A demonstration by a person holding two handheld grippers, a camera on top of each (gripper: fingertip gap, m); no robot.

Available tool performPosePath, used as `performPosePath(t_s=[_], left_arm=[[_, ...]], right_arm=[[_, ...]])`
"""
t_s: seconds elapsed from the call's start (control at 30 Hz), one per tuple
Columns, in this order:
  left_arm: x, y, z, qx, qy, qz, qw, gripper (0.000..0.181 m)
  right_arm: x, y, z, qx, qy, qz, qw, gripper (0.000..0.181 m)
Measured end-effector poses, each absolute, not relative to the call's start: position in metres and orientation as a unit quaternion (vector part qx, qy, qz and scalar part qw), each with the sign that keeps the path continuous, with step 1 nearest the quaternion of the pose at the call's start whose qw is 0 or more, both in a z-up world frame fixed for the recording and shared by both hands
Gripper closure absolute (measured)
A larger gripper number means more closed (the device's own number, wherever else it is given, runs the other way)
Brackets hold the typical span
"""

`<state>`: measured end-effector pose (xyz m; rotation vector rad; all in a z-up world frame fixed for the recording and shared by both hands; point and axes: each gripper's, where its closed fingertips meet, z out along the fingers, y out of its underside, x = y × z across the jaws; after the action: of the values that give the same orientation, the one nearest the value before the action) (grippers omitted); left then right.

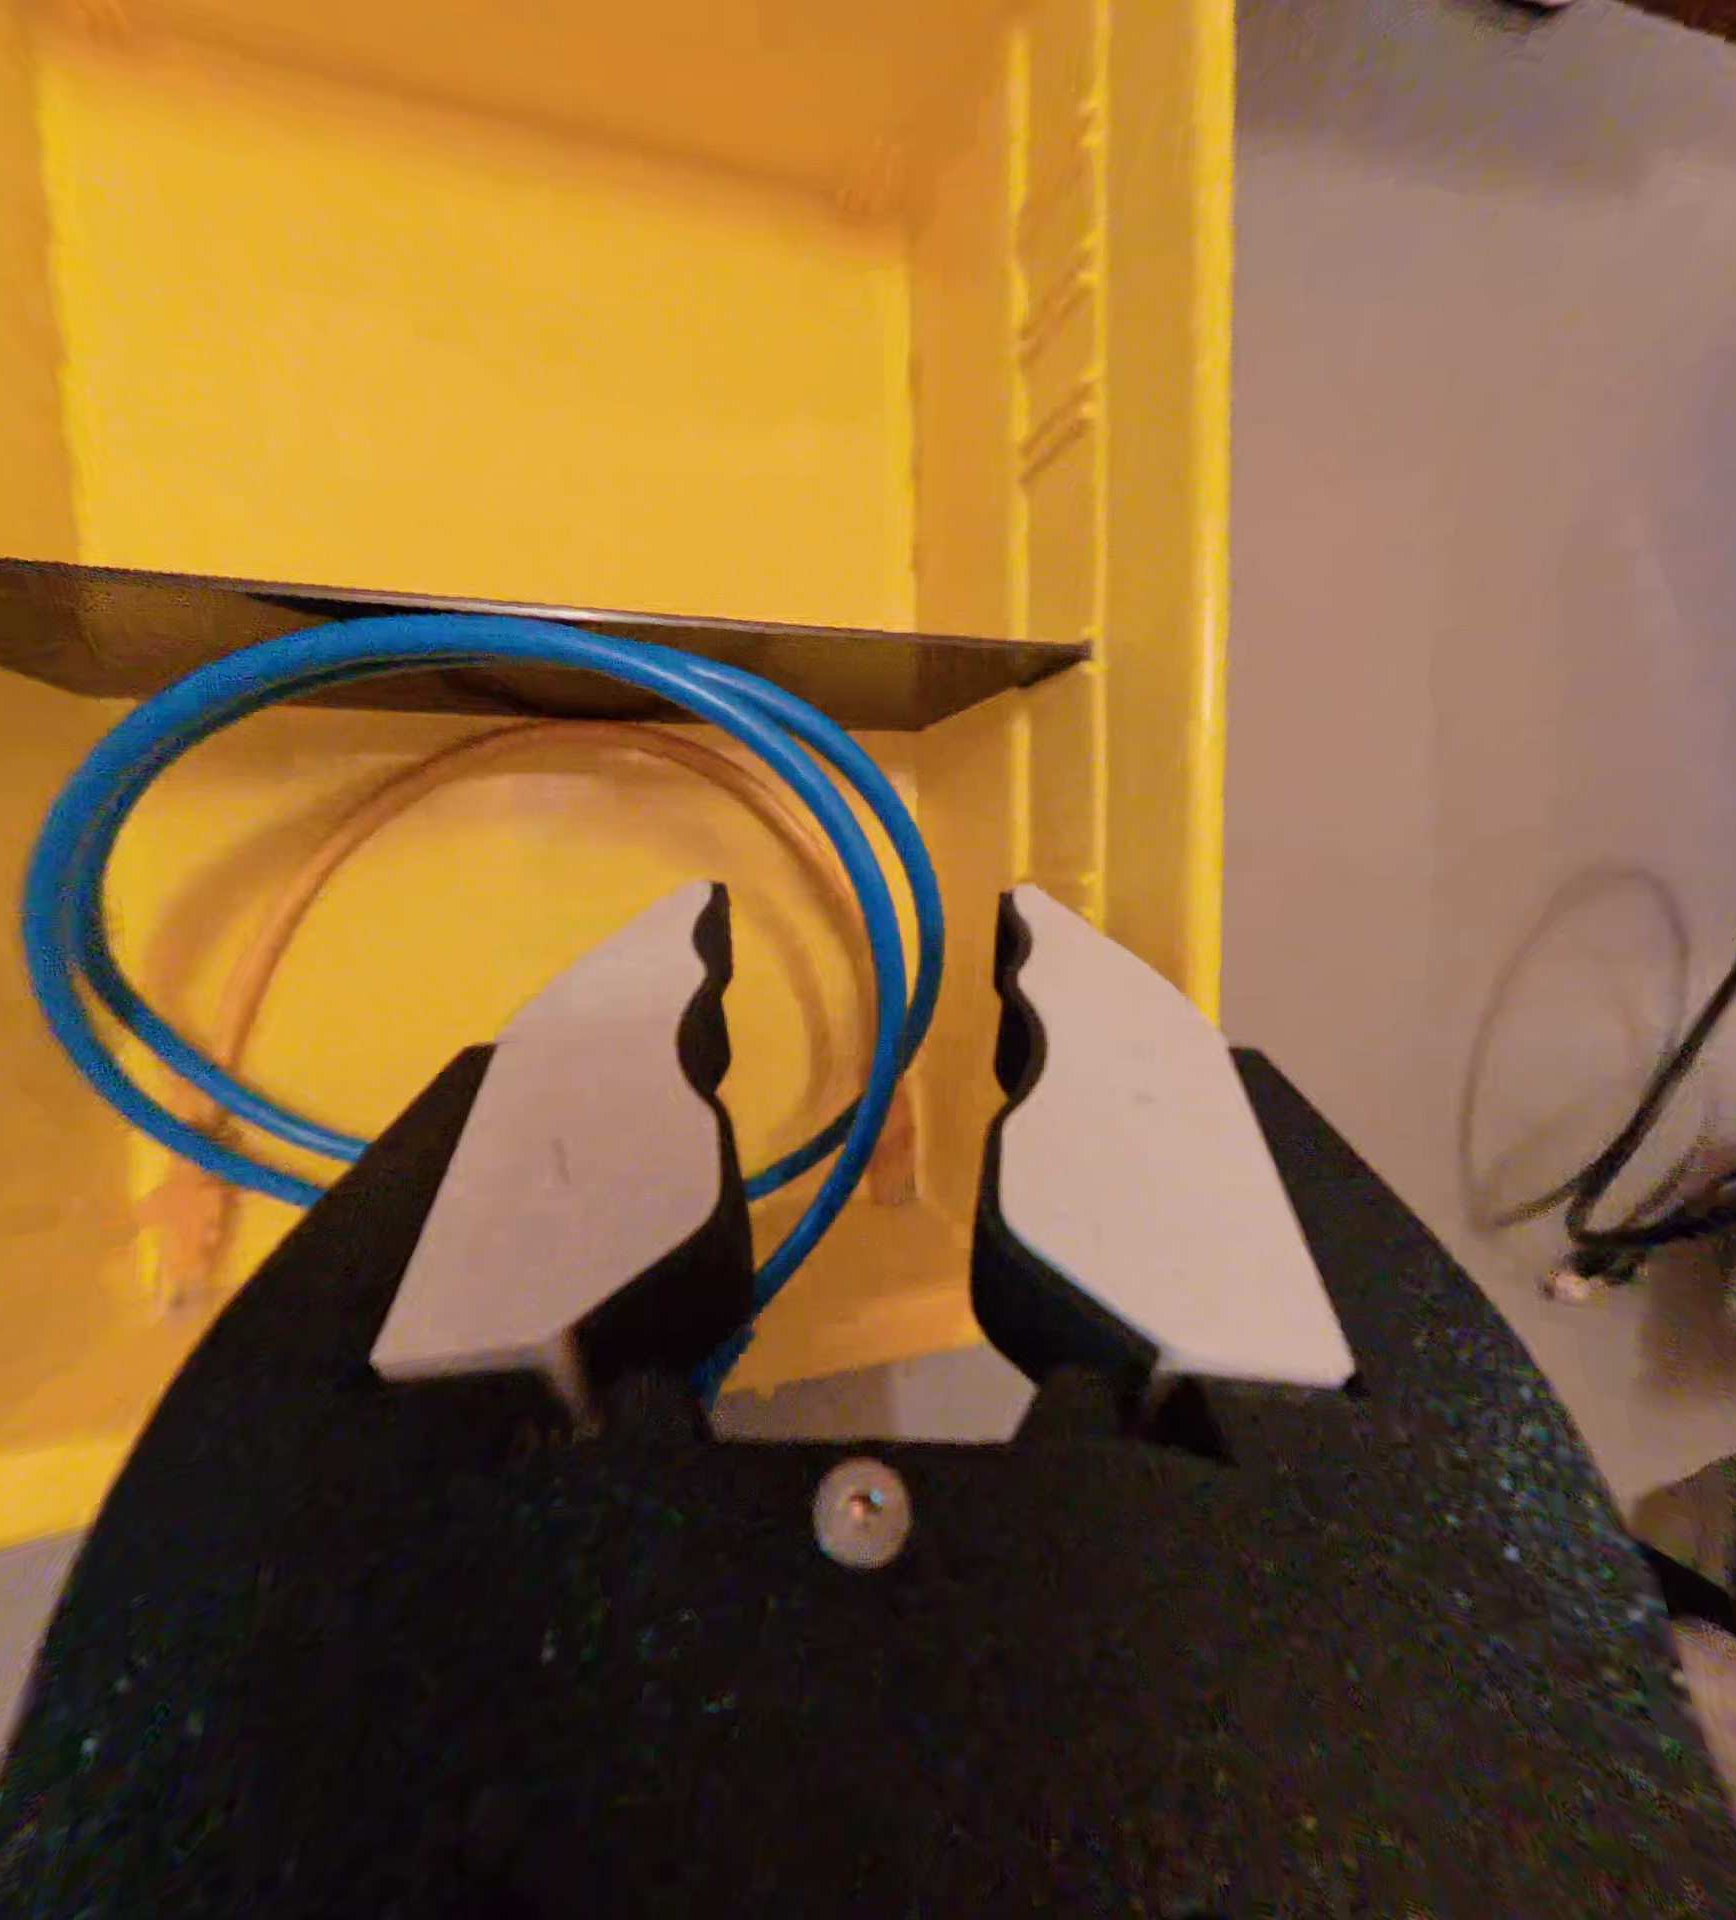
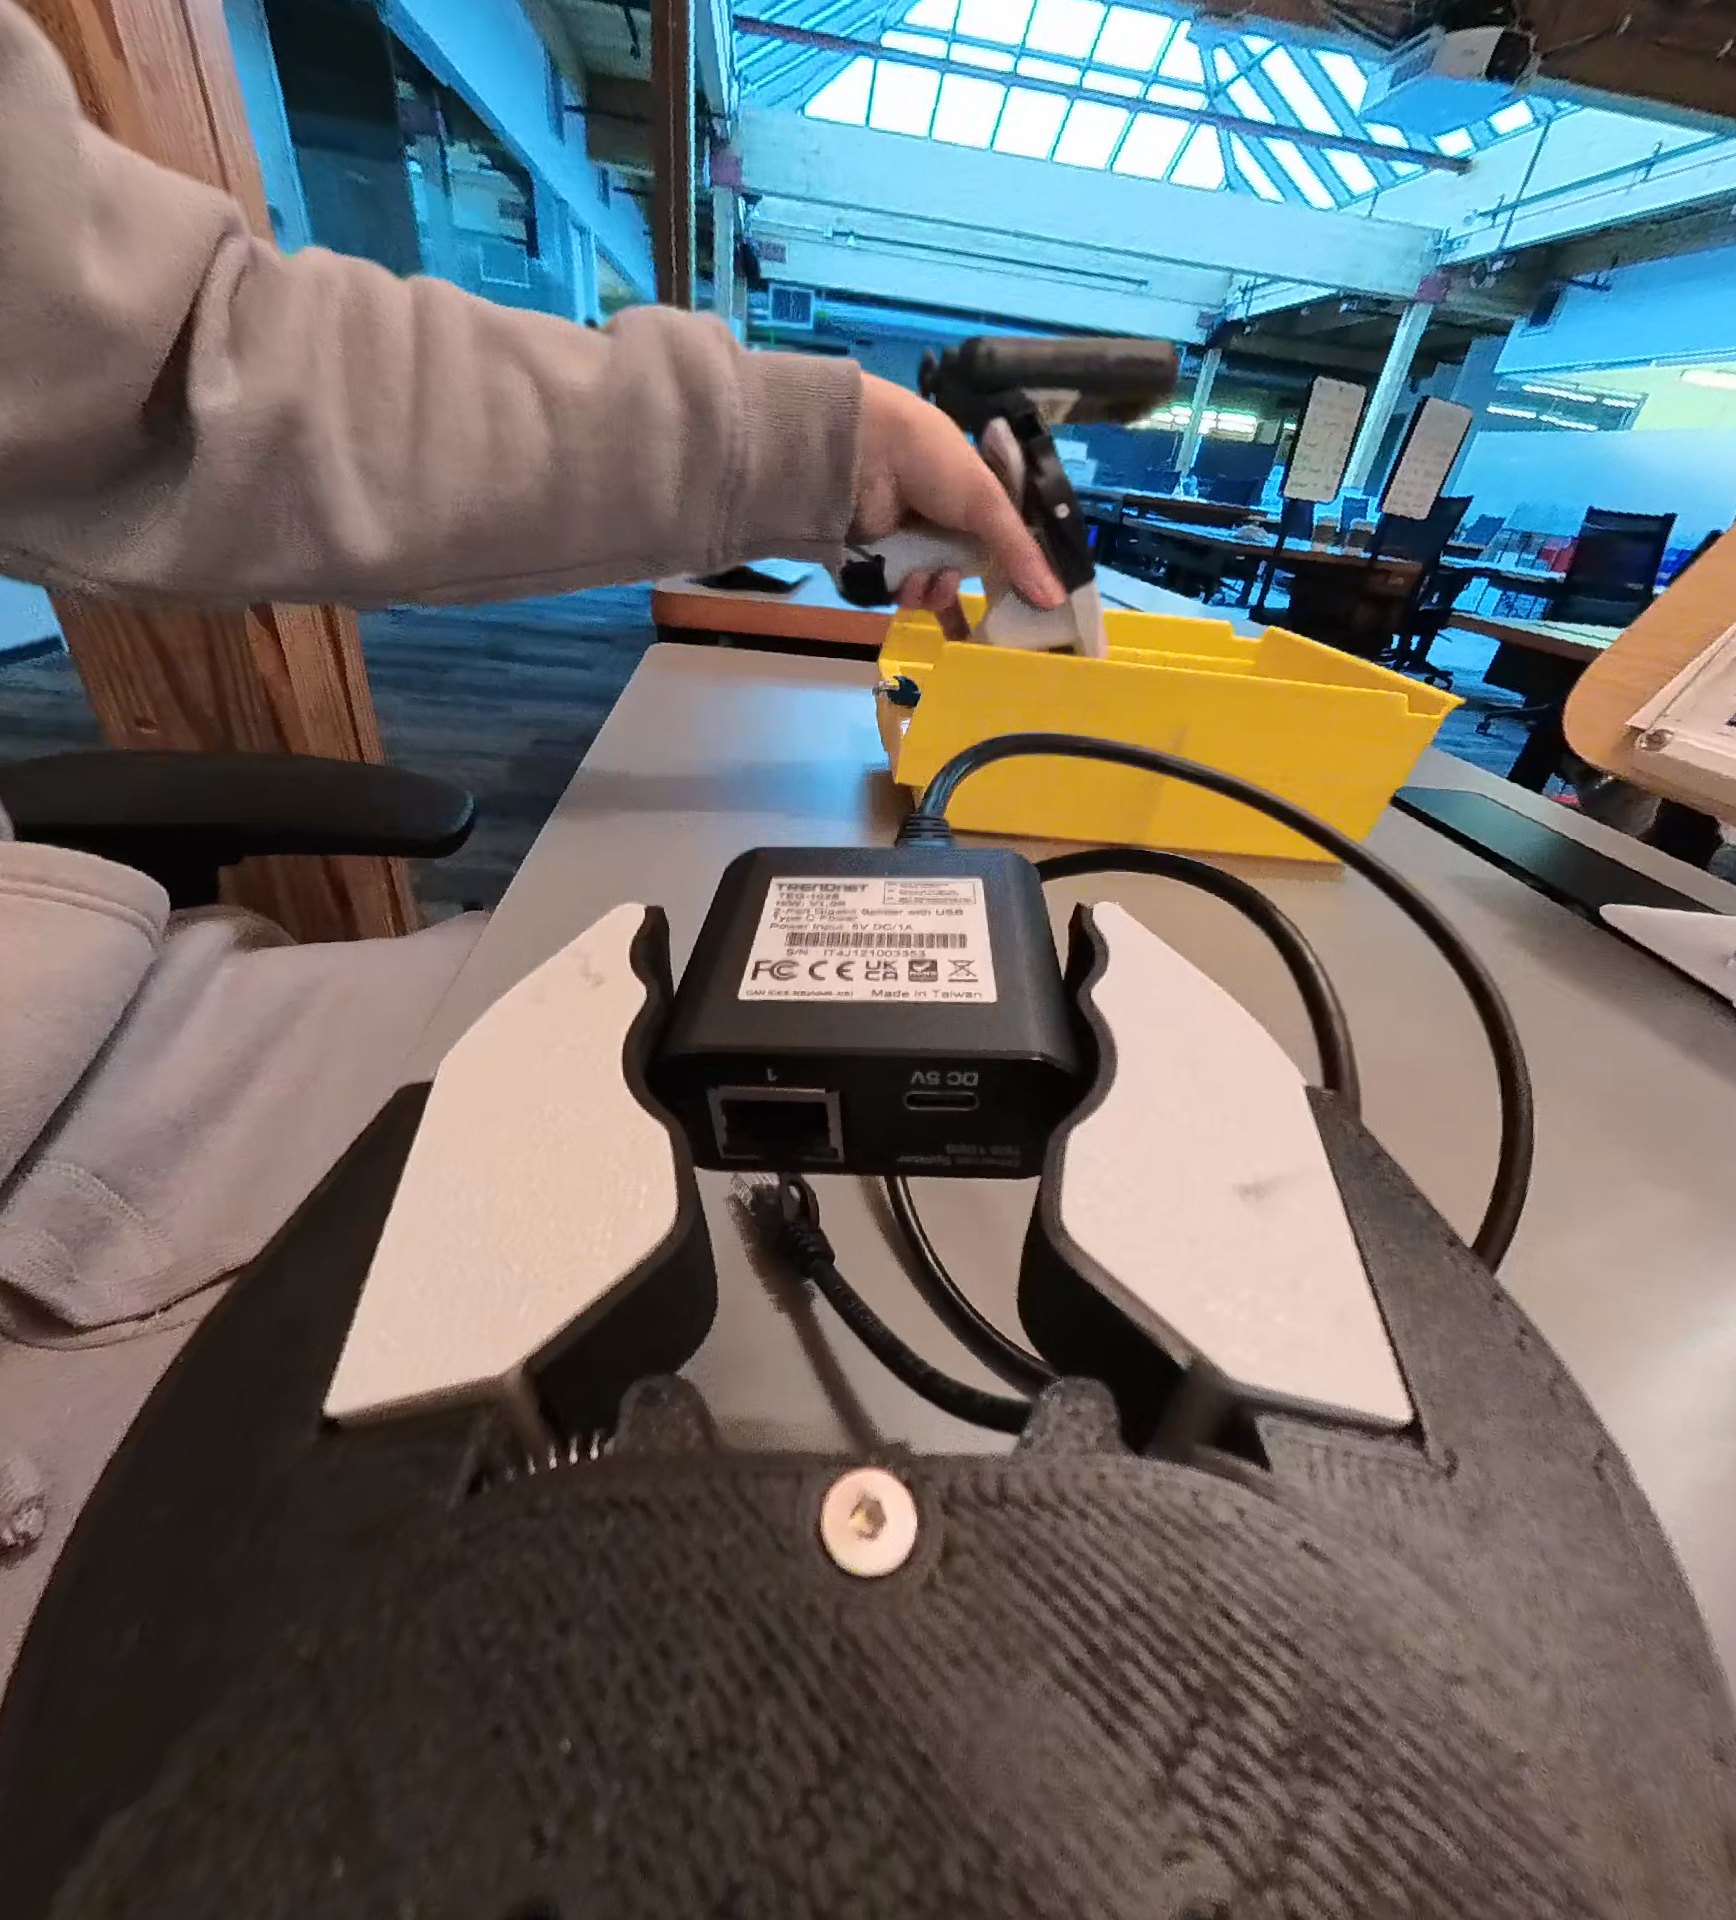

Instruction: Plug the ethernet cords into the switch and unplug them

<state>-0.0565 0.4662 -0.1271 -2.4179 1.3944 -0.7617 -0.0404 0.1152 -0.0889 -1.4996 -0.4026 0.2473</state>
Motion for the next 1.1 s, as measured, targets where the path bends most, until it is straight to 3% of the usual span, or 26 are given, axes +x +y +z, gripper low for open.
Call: performPosePath(t_s=[0.03,0.1,0.2,0.37,0.6,0.73,0.9,1.1], left_arm=[[-0.052,0.466,-0.134,-0.833,0.471,-0.269,0.106,0.133],[-0.047,0.472,-0.146,-0.839,0.468,-0.254,0.108,0.139],[-0.037,0.468,-0.147,-0.834,0.462,-0.283,0.106,0.168],[-0.044,0.469,-0.13,-0.822,0.452,-0.319,0.133,0.174],[-0.059,0.461,-0.017,-0.748,0.429,-0.435,0.259,0.176],[-0.056,0.402,0.07,-0.606,0.447,-0.586,0.3,0.176],[-0.055,0.314,0.103,-0.46,0.443,-0.732,0.239,0.176],[-0.058,0.238,0.041,-0.355,0.41,-0.826,0.151,0.176]], right_arm=[[-0.041,0.115,-0.089,-0.676,-0.182,0.111,0.705,0.107],[-0.041,0.115,-0.089,-0.675,-0.183,0.112,0.706,0.107],[-0.04,0.114,-0.09,-0.675,-0.182,0.113,0.706,0.108],[-0.035,0.109,-0.085,-0.667,-0.175,0.109,0.716,0.107],[-0.029,0.102,-0.077,-0.654,-0.165,0.104,0.731,0.108],[-0.029,0.1,-0.071,-0.647,-0.17,0.099,0.737,0.108],[-0.026,0.092,-0.06,-0.63,-0.166,0.095,0.753,0.108],[-0.017,0.082,-0.055,-0.623,-0.155,0.084,0.762,0.108]])
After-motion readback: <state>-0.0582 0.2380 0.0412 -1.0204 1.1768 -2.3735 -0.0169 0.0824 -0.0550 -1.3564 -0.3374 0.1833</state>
